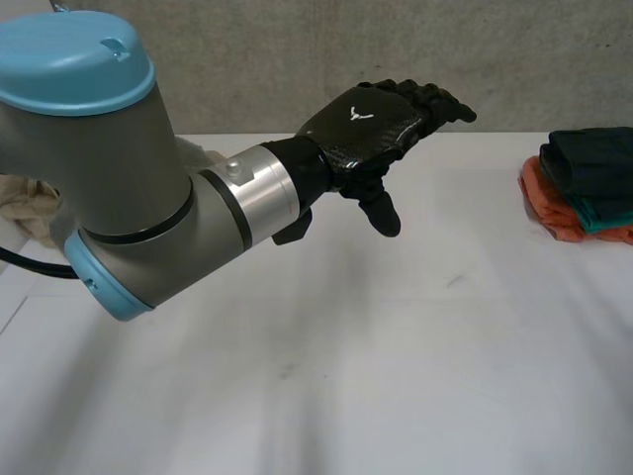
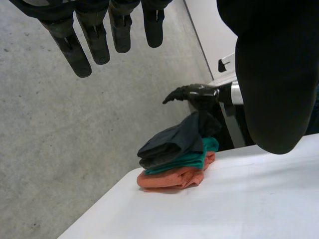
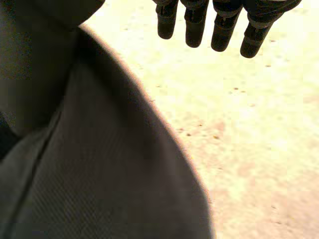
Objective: Fold the laundry.
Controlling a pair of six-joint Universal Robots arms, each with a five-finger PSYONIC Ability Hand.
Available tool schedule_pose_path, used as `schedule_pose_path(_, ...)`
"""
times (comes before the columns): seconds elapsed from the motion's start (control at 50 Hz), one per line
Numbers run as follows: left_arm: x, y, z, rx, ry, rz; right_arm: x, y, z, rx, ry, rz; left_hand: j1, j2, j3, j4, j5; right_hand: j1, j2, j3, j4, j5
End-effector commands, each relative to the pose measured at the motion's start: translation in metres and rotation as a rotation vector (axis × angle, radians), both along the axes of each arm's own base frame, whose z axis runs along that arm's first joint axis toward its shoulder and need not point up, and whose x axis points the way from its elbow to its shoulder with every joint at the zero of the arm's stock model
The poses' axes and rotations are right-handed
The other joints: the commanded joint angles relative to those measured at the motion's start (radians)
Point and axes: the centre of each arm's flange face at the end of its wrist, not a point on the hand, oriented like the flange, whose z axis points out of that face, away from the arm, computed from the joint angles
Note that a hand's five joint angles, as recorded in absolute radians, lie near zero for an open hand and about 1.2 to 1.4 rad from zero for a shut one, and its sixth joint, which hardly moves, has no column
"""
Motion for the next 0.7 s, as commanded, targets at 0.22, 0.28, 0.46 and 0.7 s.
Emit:
schedule_pose_path(0.22, 0.004, 0.009, 0.028, -0.037, 0.072, -0.006, -0.05, 0.054, 0.075, 0.143, 0.403, -0.652, 0.012, -0.001, -0.008, 0.003, -0.016, -0.048, -0.036, -0.037, -0.039, -0.048)
schedule_pose_path(0.28, 0.007, 0.005, 0.041, -0.063, 0.118, 0.013, 0.009, 0.052, 0.104, -0.024, 0.386, -0.537, 0.015, 0.002, -0.005, 0.006, -0.013, -0.048, -0.036, -0.037, -0.039, -0.048)
schedule_pose_path(0.46, 0.081, -0.089, 0.063, -0.137, 0.18, 0.526, 0.166, 0.119, 0.114, -0.239, 0.297, 0.004, 0.012, -0.001, -0.008, 0.003, -0.016, -0.048, -0.036, -0.037, -0.039, -0.048)
schedule_pose_path(0.7, 0.181, -0.222, -0.049, -0.333, -0.331, 0.877, 0.252, 0.2, 0.007, 0.049, 0.394, 0.301, 0.021, 0.008, 0.001, 0.012, -0.007, -0.048, -0.036, -0.037, -0.039, -0.048)
